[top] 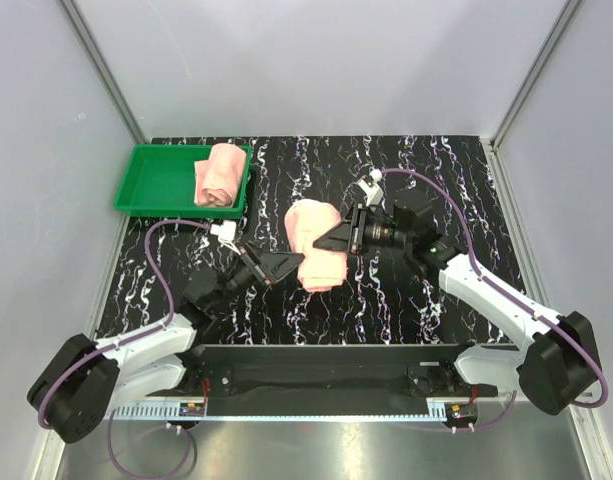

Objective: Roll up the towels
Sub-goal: Place the rolled towel into the container

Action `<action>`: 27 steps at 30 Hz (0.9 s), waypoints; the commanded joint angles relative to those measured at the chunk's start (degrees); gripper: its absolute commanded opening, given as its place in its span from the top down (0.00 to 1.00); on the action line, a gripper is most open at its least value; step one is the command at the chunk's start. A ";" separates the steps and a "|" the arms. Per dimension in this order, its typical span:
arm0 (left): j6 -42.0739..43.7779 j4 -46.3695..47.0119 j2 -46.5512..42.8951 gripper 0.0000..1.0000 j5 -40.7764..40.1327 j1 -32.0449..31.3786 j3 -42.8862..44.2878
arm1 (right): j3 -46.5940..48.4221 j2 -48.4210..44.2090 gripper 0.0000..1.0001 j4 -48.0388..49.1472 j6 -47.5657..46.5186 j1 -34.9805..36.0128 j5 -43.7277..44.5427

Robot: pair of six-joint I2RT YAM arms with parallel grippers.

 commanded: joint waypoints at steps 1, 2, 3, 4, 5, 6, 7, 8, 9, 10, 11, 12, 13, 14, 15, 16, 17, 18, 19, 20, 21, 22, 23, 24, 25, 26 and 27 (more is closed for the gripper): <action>-0.03 7.80 0.38 0.01 1.58 0.30 -0.54 | 2.41 -1.73 0.89 8.11 4.29 0.36 -4.10; -0.03 8.33 0.29 0.01 1.58 0.39 -0.63 | 1.80 -1.56 0.89 9.25 6.12 0.36 -4.89; -0.03 8.51 0.38 0.01 1.49 0.39 -0.63 | 1.36 -1.38 0.89 10.74 7.27 0.36 -5.16; -0.30 8.69 0.64 0.01 1.49 0.47 -0.63 | 0.83 -1.21 0.89 13.72 8.33 0.36 -5.42; -0.30 9.12 0.90 0.01 1.41 0.56 -0.72 | 0.22 -1.03 0.89 15.05 9.21 0.36 -5.68; -0.82 9.82 1.17 0.01 1.49 0.74 -0.72 | -0.05 -1.03 0.88 17.07 10.78 0.36 -5.95; -1.09 10.01 1.78 0.01 1.58 0.91 -0.54 | -0.23 -0.94 0.88 17.44 11.06 0.36 -6.04; -1.26 10.44 2.13 0.01 1.58 1.00 -0.54 | -0.23 -0.85 0.88 17.79 11.58 0.36 -6.12; -1.70 11.58 2.40 0.01 1.58 1.18 -0.54 | -0.23 -0.77 0.88 18.23 11.76 0.36 -6.47; -2.05 12.02 2.84 0.01 1.58 1.26 -0.45 | -0.14 -0.42 0.88 18.40 11.94 0.36 -6.74; -2.32 12.55 3.36 0.01 1.67 1.35 -0.37 | -0.14 -0.24 0.88 18.58 12.03 0.36 -6.91; -2.49 13.69 3.89 0.03 1.84 1.44 -0.19 | -0.14 0.02 0.88 18.93 12.55 0.45 -7.09; -2.67 14.13 4.16 0.09 1.93 1.44 0.07 | -0.40 0.29 0.88 19.19 12.64 0.45 -7.18; -2.93 14.57 5.12 0.14 2.37 1.53 0.60 | -0.58 0.46 0.88 19.46 12.82 0.45 -7.18; -3.37 15.27 5.56 0.19 2.63 1.62 0.95 | -0.67 0.47 0.88 19.55 12.73 0.45 -7.09; -3.72 15.28 5.83 0.25 2.90 1.70 1.21 | -0.84 0.21 0.88 19.37 12.65 0.45 -6.92; -4.16 14.85 6.18 0.35 3.07 1.79 1.56 | -0.84 0.12 0.88 19.02 12.30 0.54 -6.74; -4.25 13.80 6.35 0.41 3.25 1.79 2.09 | -0.84 0.03 0.88 18.32 11.77 0.45 -6.57; -4.17 13.44 6.36 0.46 3.42 1.79 2.27 | -1.02 0.11 0.88 18.32 11.68 0.54 -6.57; -4.16 13.00 6.44 0.58 3.51 1.88 2.36 | -1.11 0.11 0.87 18.32 11.59 0.45 -6.57; -3.99 11.69 6.10 0.64 3.60 1.97 2.53 | -1.11 0.11 0.87 17.97 11.42 0.45 -6.39; -3.82 10.81 5.92 0.70 3.60 2.06 2.71 | -1.02 0.20 0.88 17.62 11.07 0.36 -6.22; -3.12 7.32 5.57 0.83 3.60 2.32 2.97 | -0.93 0.03 0.88 16.05 10.11 0.45 -5.78; -2.68 5.02 5.04 0.88 3.52 2.41 3.58 | -0.67 -0.06 0.87 15.08 9.57 0.45 -5.43; -2.15 2.91 4.17 0.94 3.34 2.41 4.46 | -0.15 -0.24 0.87 14.11 8.79 0.36 -5.16; -1.45 1.41 3.72 0.99 3.34 2.50 4.82 | 0.29 -0.32 0.84 13.05 7.99 0.45 -4.90; -0.74 -0.61 3.37 1.00 3.34 2.84 4.99 | 0.82 -0.24 0.79 10.43 6.33 0.45 -4.63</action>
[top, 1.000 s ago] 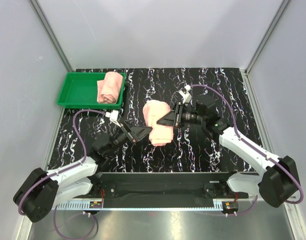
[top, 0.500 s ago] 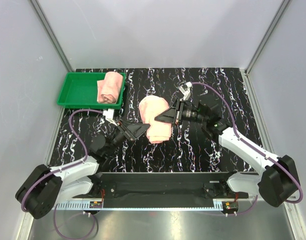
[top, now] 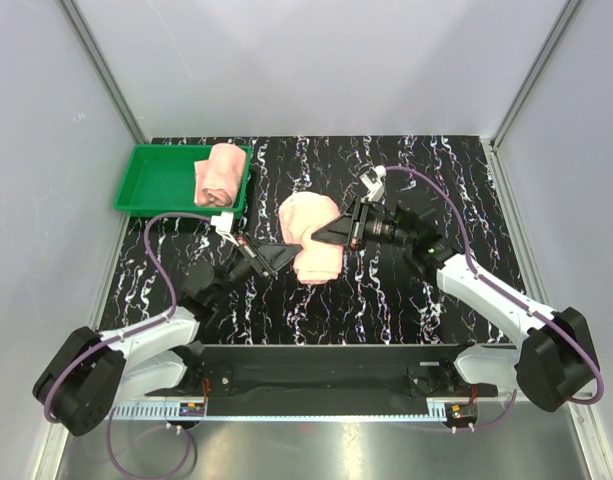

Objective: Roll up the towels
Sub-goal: Place the rolled towel into the container

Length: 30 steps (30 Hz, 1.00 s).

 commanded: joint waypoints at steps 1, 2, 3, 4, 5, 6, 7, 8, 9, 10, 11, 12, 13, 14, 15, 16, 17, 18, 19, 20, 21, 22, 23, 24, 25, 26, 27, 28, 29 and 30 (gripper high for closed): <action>4.38 -10.06 -1.20 1.00 -0.29 0.95 2.96 | 4.03 -1.39 0.70 -1.96 -2.66 1.04 -3.21; 4.55 -11.38 -1.38 1.00 0.41 1.90 3.23 | 4.65 -1.48 0.46 -3.45 -4.76 0.95 -2.43; 4.90 -11.57 -1.38 1.00 0.94 2.44 3.40 | 5.44 -1.57 0.37 -6.77 -5.82 1.04 -1.81; 4.91 -12.00 -1.47 1.00 1.55 2.96 3.67 | 7.02 -1.92 0.29 -8.54 -6.88 1.04 -1.11; 4.99 -12.79 -1.38 1.00 2.86 3.66 4.63 | 7.82 -2.01 0.25 -10.13 -9.07 1.04 -0.40; 5.69 -14.45 -1.29 1.00 3.57 4.80 5.24 | 8.52 -2.18 0.18 -13.02 -9.96 1.04 1.00; 5.96 -15.08 -1.12 1.00 4.36 5.34 5.77 | 9.57 -2.36 0.16 -14.09 -10.66 1.04 1.71; 6.22 -15.52 -1.03 1.00 5.94 5.95 6.74 | 9.93 -2.36 0.16 -14.71 -11.63 1.04 2.15; 6.57 -16.05 -0.85 1.00 6.73 6.83 7.09 | 10.28 -2.19 0.14 -15.41 -11.98 1.04 2.85; 6.84 -16.31 -0.85 1.00 7.44 7.27 7.53 | 10.98 -1.93 0.13 -17.33 -12.34 1.13 3.20; 7.01 -17.10 -1.03 1.00 8.84 8.15 8.32 | 11.34 -1.84 0.12 -18.05 -13.12 1.13 3.64; 7.36 -17.54 -1.03 1.00 9.37 8.68 8.68 | 11.51 -1.57 0.11 -19.36 -13.48 1.04 3.99; 7.37 -17.81 -1.29 1.00 10.08 9.29 8.94 | 12.04 -1.40 0.10 -20.33 -13.92 0.95 4.69; 7.45 -18.68 -1.46 1.00 11.47 9.99 9.12 | 12.22 -1.40 0.09 -21.47 -14.97 1.04 6.18; 7.72 -19.47 -1.99 1.00 12.53 11.83 9.81 | 12.74 -1.66 0.07 -23.83 -15.67 1.04 7.24; 7.81 -20.00 -2.25 1.00 13.50 12.98 10.26 | 13.27 -1.75 0.06 -25.60 -16.38 1.04 8.73; 7.89 -21.22 -2.43 1.00 15.77 15.34 10.43 | 13.71 -1.75 0.06 -27.53 -17.95 0.95 12.22; 8.59 -22.45 -2.61 1.00 17.19 16.67 11.92 | 14.24 -1.92 0.05 -31.38 -18.66 0.95 14.00; 9.21 -23.95 -2.61 1.00 18.42 17.90 12.63 | 15.11 -1.92 0.03 -33.24 -19.19 0.69 15.76; 9.82 -27.27 -2.52 1.00 20.87 20.52 13.76 | 15.47 -2.10 0.03 -35.78 -19.89 0.34 18.39; 11.66 -29.56 -2.17 1.00 22.02 22.03 14.91 | 15.65 -2.27 0.03 -36.68 -20.07 0.08 19.20; 12.54 -31.50 -1.13 1.00 23.08 23.52 17.70 | 15.56 -2.45 0.03 -37.21 -20.16 -0.28 19.73; 13.51 -35.09 -0.42 1.00 25.53 26.93 19.12 | 15.38 -2.62 0.03 -37.56 -20.07 -0.89 20.25; 14.91 -36.78 0.37 1.00 26.68 28.88 20.53 | 15.12 -3.06 0.02 -38.00 -19.99 -1.16 20.34; 15.01 -37.66 2.38 1.00 27.56 30.81 22.89 | 14.51 -3.24 0.03 -37.83 -19.90 -1.33 20.17; 14.06 -36.98 3.27 1.00 29.66 34.75 23.87 | 14.16 -3.42 0.03 -37.22 -19.64 -1.59 19.47; 13.35 -35.75 4.58 1.00 31.07 36.87 24.84 | 13.80 -4.03 0.03 -37.13 -19.55 -1.68 19.29; 13.08 -35.04 6.69 1.00 32.13 38.81 27.20 | 13.28 -4.21 0.03 -37.04 -19.55 -1.69 19.29; 13.60 -37.04 8.19 1.00 33.53 42.40 29.40 | 13.10 -4.47 0.03 -37.04 -19.46 -1.69 19.03; 16.04 -38.80 9.68 1.00 34.33 44.26 31.60 | 12.66 -5.08 0.03 -37.13 -19.63 -1.77 18.94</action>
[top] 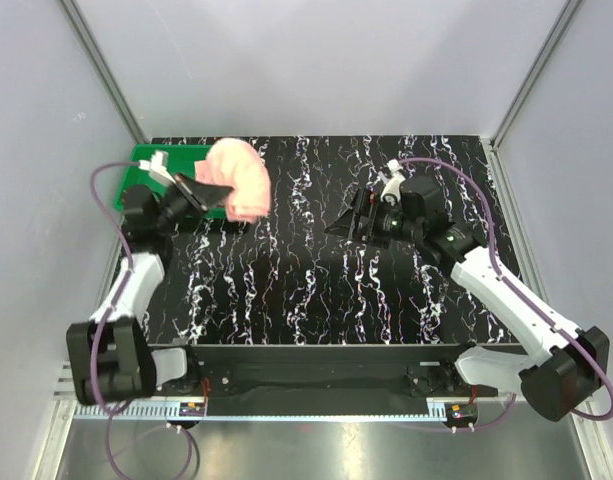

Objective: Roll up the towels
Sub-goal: Place the rolled towel into the container

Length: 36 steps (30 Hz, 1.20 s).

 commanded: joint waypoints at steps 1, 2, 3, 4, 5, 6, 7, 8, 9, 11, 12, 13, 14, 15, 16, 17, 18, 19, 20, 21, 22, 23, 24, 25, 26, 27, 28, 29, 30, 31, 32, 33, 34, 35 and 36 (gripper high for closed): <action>5.02 -4.20 4.73 1.00 7.63 7.35 8.70 | -0.39 -2.97 0.02 -0.67 -1.27 -0.37 1.19; 6.52 -8.49 8.40 1.00 7.98 10.59 13.77 | -0.65 -3.14 0.03 -0.67 -1.27 -0.37 1.02; 9.14 -10.53 10.26 1.00 8.33 12.19 16.26 | -0.83 -3.75 0.03 -0.58 -1.36 -0.46 0.84; 10.30 -12.38 12.72 1.00 8.77 13.51 19.41 | -1.44 -3.85 0.03 -0.50 -1.45 -0.55 0.75; 11.27 -15.97 16.92 1.00 8.95 15.61 24.67 | -1.88 -3.93 0.03 -0.15 -1.28 -0.55 0.23; 14.93 -19.05 19.57 1.00 8.52 16.50 28.46 | -2.32 -4.11 0.02 0.12 -1.19 -0.46 -0.04; 17.23 -22.65 21.86 1.00 7.82 17.03 31.81 | -3.11 -4.11 0.03 0.47 -1.01 -0.55 -0.30; 19.52 -29.91 24.23 1.00 6.42 17.99 35.06 | -3.46 -4.20 0.03 0.91 -0.75 -0.46 -1.09; 23.89 -33.28 29.21 1.00 6.32 18.35 41.70 | -4.34 -4.20 0.02 1.26 -0.57 -0.46 -1.44; 30.57 -41.52 34.25 1.00 7.88 19.14 47.71 | -5.57 -4.11 0.03 2.92 0.13 -0.55 -3.19; 33.05 -45.41 38.54 1.00 8.07 19.67 53.32 | -6.53 -4.11 0.03 3.45 0.31 -0.55 -3.81; 34.64 -48.23 40.75 1.00 7.99 20.11 55.46 | -7.07 -4.02 0.03 3.81 0.66 -0.55 -4.17; 33.44 -48.17 42.34 1.00 9.12 21.42 56.26 | -7.59 -3.94 0.02 4.86 0.92 -0.55 -5.21; 31.51 -45.39 43.66 1.00 11.30 21.95 56.19 | -8.47 -3.85 0.03 5.39 0.92 -0.55 -5.66; 29.67 -42.05 47.59 1.00 15.15 22.48 57.58 | -8.65 -3.85 0.03 5.48 1.01 -0.55 -6.19; 30.00 -43.76 49.81 1.00 15.71 23.10 60.03 | -8.83 -3.67 0.03 5.48 0.92 -0.46 -7.15; 32.18 -47.08 52.61 1.00 15.81 23.01 63.79 | -9.00 -3.58 0.03 5.31 0.75 -0.55 -7.59; 34.46 -50.77 56.99 1.00 15.63 23.10 70.44 | -9.00 -3.58 0.03 4.96 0.49 -0.55 -8.12; 36.05 -54.72 59.04 1.00 15.63 22.93 72.86 | -9.00 -3.67 0.03 4.35 -0.30 -0.46 -8.73; 36.06 -54.68 60.36 1.00 16.24 23.01 73.75 | -9.44 -4.02 0.03 4.17 -0.66 -0.55 -9.09; 35.98 -53.46 61.25 1.00 16.33 23.01 73.85 | -9.62 -4.11 0.03 3.90 -1.36 -0.55 -8.74; 36.59 -53.79 63.17 1.00 15.55 23.01 74.20 | -9.88 -4.37 0.03 3.29 -1.71 -0.55 -8.48; 37.11 -54.58 64.15 1.00 15.37 23.10 74.64 | -10.23 -4.55 0.03 3.20 -2.06 -0.55 -8.39; 37.82 -55.28 65.29 1.00 15.45 23.10 75.16 | -10.32 -4.55 0.03 3.20 -2.33 -0.55 -8.56; 39.13 -56.86 66.78 1.00 14.50 23.10 75.78 | -10.41 -4.46 0.03 3.20 -2.76 -0.55 -8.83; 39.75 -57.22 67.23 1.00 14.23 23.19 75.70 | -10.67 -4.38 0.03 3.11 -2.94 -0.55 -8.83; 40.10 -57.31 67.84 1.00 13.79 23.10 75.52 | -10.94 -4.29 0.03 3.46 -3.03 -0.55 -9.18; 40.63 -57.66 69.07 1.00 13.79 23.10 75.78 | -11.20 -3.94 0.03 4.16 -2.95 -0.55 -9.35; 40.72 -57.66 69.69 1.00 14.22 23.10 75.96 | -11.46 -3.76 0.03 4.51 -3.03 -0.46 -9.44; 40.72 -57.75 70.30 1.00 14.57 23.10 76.31 | -11.47 -3.32 0.03 4.86 -3.21 -0.55 -10.05; 40.72 -58.10 71.87 1.00 14.23 23.01 77.79 | -11.55 -2.62 0.03 5.04 -3.38 -0.46 -10.41; 40.90 -58.54 72.50 1.00 13.88 23.01 78.68 | -11.47 -2.36 0.03 5.22 -3.56 -0.55 -10.58; 41.07 -60.11 73.46 1.00 12.22 22.93 80.16 | -11.55 -2.18 0.03 5.57 -3.73 -0.46 -10.76; 41.77 -61.43 74.34 0.92 10.90 22.84 81.74 | -11.64 -1.83 0.03 5.66 -3.82 -0.55 -10.85; 41.86 -62.57 76.35 0.84 9.93 22.75 85.42 | -11.55 -1.56 0.03 5.83 -3.91 -0.55 -10.85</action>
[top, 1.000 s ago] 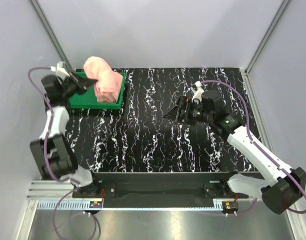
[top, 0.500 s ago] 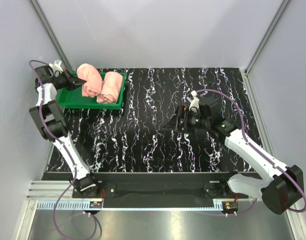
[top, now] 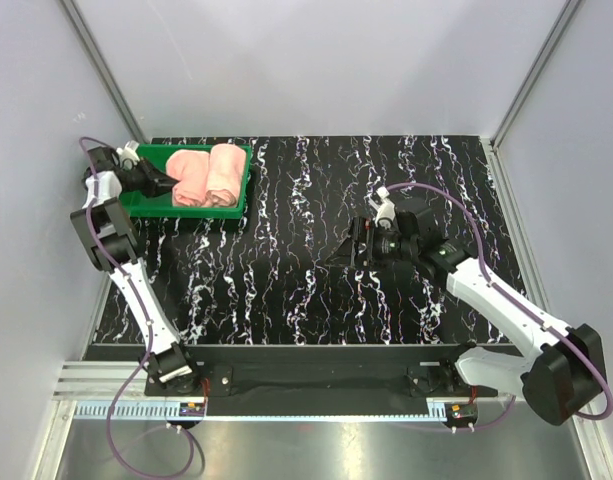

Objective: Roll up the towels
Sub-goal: Place the rolled towel into the container

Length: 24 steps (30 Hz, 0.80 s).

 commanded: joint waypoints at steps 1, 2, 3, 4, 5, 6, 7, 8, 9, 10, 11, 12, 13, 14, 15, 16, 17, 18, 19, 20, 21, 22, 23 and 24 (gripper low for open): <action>1.78 -4.22 3.45 0.77 -2.45 -0.31 8.79 | -0.19 0.69 0.02 3.10 -1.66 -0.27 -1.71; 1.26 -4.85 4.25 0.70 -2.98 -0.40 10.20 | -0.19 1.04 0.02 3.28 -1.66 -0.27 -1.71; 0.82 -4.85 5.30 0.66 -3.42 -0.31 12.04 | -0.19 1.22 0.03 3.28 -1.83 -0.27 -1.80; -0.06 -4.42 5.57 0.60 -4.03 -0.40 12.58 | -0.10 1.48 0.02 3.63 -1.84 -0.27 -1.89; -0.59 -3.98 5.83 0.52 -4.74 -0.31 12.76 | 0.07 2.00 0.02 3.63 -1.75 -0.27 -1.98; -0.94 -3.63 5.84 0.49 -5.44 -0.31 12.94 | 0.16 2.27 0.03 3.72 -1.66 -0.27 -2.06; -1.73 -2.84 6.36 0.45 -6.32 -0.31 13.03 | 0.16 2.45 0.03 4.07 -1.57 -0.18 -2.24; -2.17 -2.48 6.54 0.41 -6.67 -0.40 13.11 | 0.25 2.97 0.03 4.33 -1.49 -0.27 -2.24; -2.44 -2.39 6.71 0.35 -7.02 -0.40 13.38 | 0.25 3.06 0.03 4.51 -1.40 -0.27 -2.33; -2.70 -2.39 6.80 0.33 -7.90 -0.40 13.55 | 0.25 3.24 0.03 4.86 -1.14 -0.27 -2.50; -2.70 -2.22 6.54 0.30 -8.52 -0.40 13.38 | 0.34 3.33 0.03 4.95 -1.05 -0.27 -2.59; -2.79 -1.61 6.10 0.25 -9.13 -0.48 13.12 | 0.34 3.41 0.03 5.04 -1.05 -0.27 -2.59; -3.05 -0.99 4.71 0.23 -10.09 -0.48 12.07 | 0.43 3.33 0.03 4.86 -1.05 -0.18 -2.59; -3.23 -0.11 3.65 0.16 -10.54 -0.31 11.10 | 0.43 3.24 0.02 4.69 -1.22 -0.18 -2.59; -3.67 1.98 2.59 0.01 -10.89 -0.40 10.22 | 0.34 3.33 0.02 4.60 -1.22 -0.27 -2.42; -4.63 2.96 1.80 0.01 -10.81 -0.14 9.52 | 0.34 3.15 0.02 4.34 -1.22 -0.27 -2.42; -5.07 3.58 0.40 0.01 -10.72 0.04 9.08 | 0.17 2.98 0.02 4.42 -1.22 -0.27 -2.33; -5.60 3.93 0.04 0.01 -11.41 0.30 9.25 | 0.08 2.97 0.03 4.42 -1.22 -0.27 -2.24; -6.04 4.02 -0.57 0.01 -11.77 0.39 9.25 | -0.01 2.80 0.03 4.42 -1.13 -0.18 -2.24; -6.22 4.11 -1.54 0.01 -12.12 0.57 9.07 | -0.10 2.71 0.02 4.33 -1.13 -0.18 -2.24; -6.31 4.11 -2.16 0.01 -13.69 0.92 8.98 | -0.19 2.71 0.03 4.33 -1.22 -0.27 -2.07; -6.22 3.94 -2.77 0.01 -14.32 1.01 8.72 | -0.27 2.54 0.03 4.25 -1.13 -0.27 -2.06; -6.31 4.11 -3.39 0.01 -15.11 1.10 8.37 | -0.28 2.36 0.02 4.33 -1.22 -0.27 -1.98; -6.31 4.72 -5.13 0.01 -16.68 1.36 6.89 | -0.28 2.27 0.03 4.07 -1.40 -0.27 -1.80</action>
